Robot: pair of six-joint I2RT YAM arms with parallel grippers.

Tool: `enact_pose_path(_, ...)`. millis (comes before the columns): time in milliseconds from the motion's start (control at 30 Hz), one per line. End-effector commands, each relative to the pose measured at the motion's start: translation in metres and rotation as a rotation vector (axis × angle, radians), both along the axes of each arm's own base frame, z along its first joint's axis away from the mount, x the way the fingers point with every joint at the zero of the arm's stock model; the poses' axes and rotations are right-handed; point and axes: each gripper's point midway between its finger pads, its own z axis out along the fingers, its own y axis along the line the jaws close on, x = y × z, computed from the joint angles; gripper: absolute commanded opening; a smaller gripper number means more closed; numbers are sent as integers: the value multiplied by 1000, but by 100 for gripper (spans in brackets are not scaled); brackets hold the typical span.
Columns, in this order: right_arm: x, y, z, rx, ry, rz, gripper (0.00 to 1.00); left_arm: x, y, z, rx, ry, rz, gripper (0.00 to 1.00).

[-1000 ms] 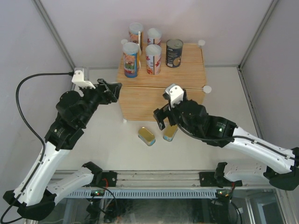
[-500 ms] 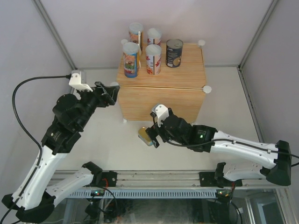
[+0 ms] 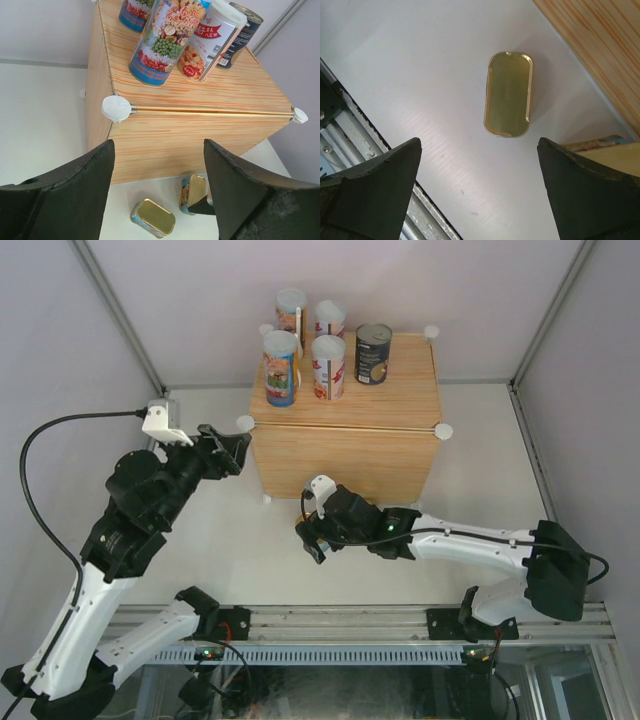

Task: Place and organize the canned foods onto the counter
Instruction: Pick up the canned food from the center of the board.

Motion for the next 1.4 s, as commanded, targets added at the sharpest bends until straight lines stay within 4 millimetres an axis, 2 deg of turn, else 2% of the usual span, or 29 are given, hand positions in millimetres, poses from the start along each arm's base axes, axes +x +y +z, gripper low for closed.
enact_pose_path(0,13,21,5,93,17,-10,98,-2,7,-9,-5,15,27,76)
enact_pose_path(133,22,19,-9,78,53,-31,98,-2,6,-12,-2,26,24,76)
enact_pose_path(500,30,20,-34,38,103,-48,98,3,1,-9,0,28,12,76)
enact_pose_path(967,36,25,-52,-5,132,-52,97,5,1,-10,4,28,18,76)
enact_pose_path(1367,41,27,-66,-46,159,-63,91,5,2,-8,10,25,22,76)
